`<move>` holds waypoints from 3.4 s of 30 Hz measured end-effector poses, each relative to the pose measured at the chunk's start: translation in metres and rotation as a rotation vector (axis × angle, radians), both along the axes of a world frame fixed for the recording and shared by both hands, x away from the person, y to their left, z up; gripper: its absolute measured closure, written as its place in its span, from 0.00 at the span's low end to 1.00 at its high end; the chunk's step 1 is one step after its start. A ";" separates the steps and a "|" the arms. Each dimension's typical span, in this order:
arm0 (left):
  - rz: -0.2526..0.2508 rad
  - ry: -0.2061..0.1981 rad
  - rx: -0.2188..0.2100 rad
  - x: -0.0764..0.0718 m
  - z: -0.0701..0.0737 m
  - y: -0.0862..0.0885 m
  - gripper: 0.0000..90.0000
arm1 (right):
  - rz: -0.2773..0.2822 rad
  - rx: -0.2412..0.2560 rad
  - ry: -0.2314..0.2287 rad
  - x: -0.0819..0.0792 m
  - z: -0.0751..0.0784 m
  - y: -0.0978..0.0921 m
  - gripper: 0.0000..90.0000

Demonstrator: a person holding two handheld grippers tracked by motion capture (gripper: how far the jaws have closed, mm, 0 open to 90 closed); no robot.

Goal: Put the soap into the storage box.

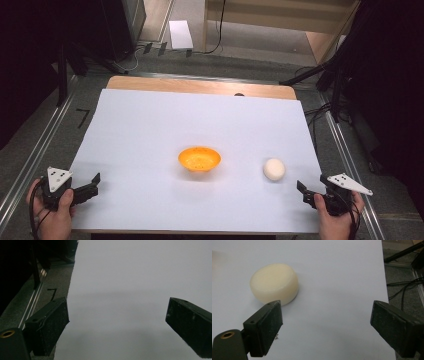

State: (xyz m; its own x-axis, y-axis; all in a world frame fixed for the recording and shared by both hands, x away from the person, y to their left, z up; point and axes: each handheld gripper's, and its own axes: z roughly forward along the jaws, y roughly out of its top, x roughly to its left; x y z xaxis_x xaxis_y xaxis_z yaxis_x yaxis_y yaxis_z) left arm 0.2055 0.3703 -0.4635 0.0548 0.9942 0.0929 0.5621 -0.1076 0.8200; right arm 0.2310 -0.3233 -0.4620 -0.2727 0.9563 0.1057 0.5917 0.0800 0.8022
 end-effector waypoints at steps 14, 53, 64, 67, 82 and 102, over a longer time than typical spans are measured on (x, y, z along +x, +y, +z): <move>-0.005 -0.002 -0.002 0.000 0.000 0.000 0.06 | 0.056 -0.015 0.109 0.020 0.013 0.016 0.16; 0.001 -0.001 -0.006 0.000 0.000 0.000 0.06 | 0.229 -0.111 0.369 0.073 0.025 0.088 0.14; 0.001 -0.001 -0.004 0.000 0.000 0.000 0.06 | 0.175 -0.116 0.438 0.087 0.025 0.093 0.15; 0.003 -0.002 -0.005 0.000 0.000 0.000 0.06 | 0.165 -0.126 0.479 0.094 0.024 0.094 0.16; 0.000 -0.002 -0.014 0.000 0.000 0.001 0.06 | 0.116 -0.170 0.484 0.097 0.015 0.100 0.26; 0.008 0.001 -0.021 0.000 0.000 0.002 0.06 | 0.179 -0.149 0.461 0.094 0.019 0.105 0.27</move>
State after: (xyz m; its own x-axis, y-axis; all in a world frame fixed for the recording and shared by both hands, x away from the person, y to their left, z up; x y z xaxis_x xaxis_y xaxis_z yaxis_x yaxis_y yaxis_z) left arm 0.2055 0.3724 -0.4634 0.0468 0.9963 0.0718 0.5640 -0.0856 0.8213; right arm 0.3246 -0.2178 -0.4431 -0.3903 0.9129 0.1197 0.8476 0.3055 0.4338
